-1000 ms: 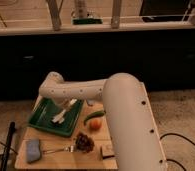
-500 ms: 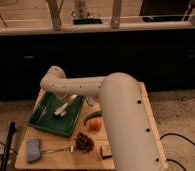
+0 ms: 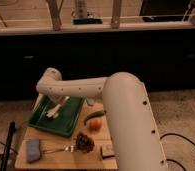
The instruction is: Wipe tray with brush
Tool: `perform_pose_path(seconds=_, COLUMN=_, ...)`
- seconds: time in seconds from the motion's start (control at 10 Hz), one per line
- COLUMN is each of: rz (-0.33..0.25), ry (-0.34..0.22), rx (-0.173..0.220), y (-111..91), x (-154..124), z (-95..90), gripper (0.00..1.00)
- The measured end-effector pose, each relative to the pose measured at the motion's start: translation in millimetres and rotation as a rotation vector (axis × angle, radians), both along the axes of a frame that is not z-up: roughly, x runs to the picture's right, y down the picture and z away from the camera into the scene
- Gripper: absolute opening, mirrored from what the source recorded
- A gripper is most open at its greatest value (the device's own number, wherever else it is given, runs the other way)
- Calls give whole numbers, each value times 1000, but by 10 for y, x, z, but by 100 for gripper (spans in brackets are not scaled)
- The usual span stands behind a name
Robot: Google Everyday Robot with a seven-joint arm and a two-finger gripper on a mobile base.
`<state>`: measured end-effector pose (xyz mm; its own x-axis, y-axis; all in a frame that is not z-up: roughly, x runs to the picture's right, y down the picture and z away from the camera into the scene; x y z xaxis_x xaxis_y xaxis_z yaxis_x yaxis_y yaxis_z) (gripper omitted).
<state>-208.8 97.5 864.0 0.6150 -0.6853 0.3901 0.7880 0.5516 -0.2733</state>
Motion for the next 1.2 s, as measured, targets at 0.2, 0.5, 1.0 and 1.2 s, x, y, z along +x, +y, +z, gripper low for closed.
perform_pose_path(seconds=0.2, rz=-12, ry=-9, rx=-37, y=199, x=91, z=-13, gripper=0)
perform_pose_path(seconds=0.5, rz=-8, ry=43, rx=-69, y=288, x=405, z=58, gripper=0)
perform_pose_path(seconds=1.0, rz=23, ry=93, rx=-1, y=-103, x=492, z=125, gripper=0)
perform_pose_path(seconds=1.2, rz=25, ry=38, rx=28, y=-143, x=335, z=85, gripper=0)
